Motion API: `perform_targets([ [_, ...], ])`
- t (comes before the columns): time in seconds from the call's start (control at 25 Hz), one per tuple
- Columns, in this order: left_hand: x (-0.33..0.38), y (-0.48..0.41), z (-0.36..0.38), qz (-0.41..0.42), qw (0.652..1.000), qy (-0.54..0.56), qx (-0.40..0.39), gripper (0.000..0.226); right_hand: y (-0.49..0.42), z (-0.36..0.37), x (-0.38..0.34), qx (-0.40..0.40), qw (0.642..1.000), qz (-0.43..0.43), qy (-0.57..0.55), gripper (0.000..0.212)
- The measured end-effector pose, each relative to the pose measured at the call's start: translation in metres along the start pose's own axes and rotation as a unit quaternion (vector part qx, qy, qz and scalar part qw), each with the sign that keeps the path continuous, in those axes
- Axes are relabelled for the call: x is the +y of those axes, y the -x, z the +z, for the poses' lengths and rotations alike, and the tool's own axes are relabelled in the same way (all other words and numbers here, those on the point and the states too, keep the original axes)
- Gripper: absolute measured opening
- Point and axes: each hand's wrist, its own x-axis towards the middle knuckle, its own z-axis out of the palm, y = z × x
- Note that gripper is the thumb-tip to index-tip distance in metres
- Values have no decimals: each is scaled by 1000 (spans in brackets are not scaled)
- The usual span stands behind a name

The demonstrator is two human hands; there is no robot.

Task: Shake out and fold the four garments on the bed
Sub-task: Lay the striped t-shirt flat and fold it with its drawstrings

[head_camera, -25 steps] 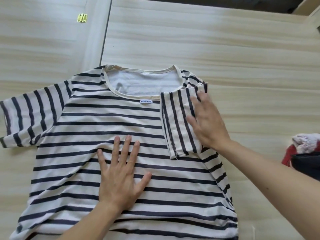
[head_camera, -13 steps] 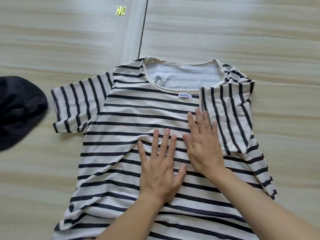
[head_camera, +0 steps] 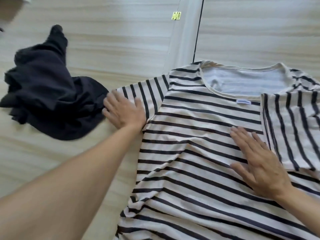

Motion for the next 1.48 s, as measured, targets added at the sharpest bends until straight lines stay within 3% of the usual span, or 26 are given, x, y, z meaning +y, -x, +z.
perform_targets([
  [0.12,-4,-31,-4,-105,992,-33,-59,79,-2,-3,1,-17,1000,6,14,76],
  [0.2,0,-40,-9,-80,992,-62,-74,55,-2,-3,1,-22,999,4,24,76],
  [0.28,3,-50,-18,-3,990,-133,-42,26,-3,-2,1,-23,999,4,33,75],
  [0.36,8,-56,-24,112,978,-172,24,24,-2,-3,2,-21,999,8,34,74],
  [0.44,15,-61,-24,280,941,-183,51,50,-2,-4,2,-23,999,10,35,74],
  [0.52,26,-68,-20,373,900,-217,-66,76,-1,-3,3,-26,999,8,37,74],
  [0.6,40,-74,-22,333,894,-251,-162,69,-2,-2,3,-27,999,6,35,74],
  [0.72,53,-77,-33,344,891,-270,-123,25,-2,-1,4,-23,999,5,35,74],
  [0.84,73,-73,-59,326,909,-132,-223,36,-1,-2,4,-18,999,7,30,75],
  [1.0,135,-65,-88,305,898,-128,-290,33,-2,-1,3,-16,999,8,29,75],
  [1.04,152,-56,-93,271,894,-90,-347,26,-2,-2,3,-17,999,8,30,75],
  [1.08,168,-46,-96,214,877,-5,-431,20,-2,-2,3,-18,999,7,33,75],
  [1.16,187,-22,-100,83,790,188,-578,17,-2,-2,4,-21,999,10,36,75],
  [1.2,187,-10,-93,66,773,241,-583,17,-1,-2,4,-23,999,14,38,76],
  [1.24,181,1,-79,102,798,245,-541,19,-1,-2,4,-25,999,16,41,76],
  [1.32,155,21,-48,285,863,129,-396,31,-2,-1,4,-28,999,18,43,76],
  [1.4,122,45,-22,430,846,11,-315,42,-1,-2,4,-25,999,24,40,76],
  [1.48,91,69,-6,490,835,-61,-243,57,-1,-3,5,-17,998,40,36,76],
])
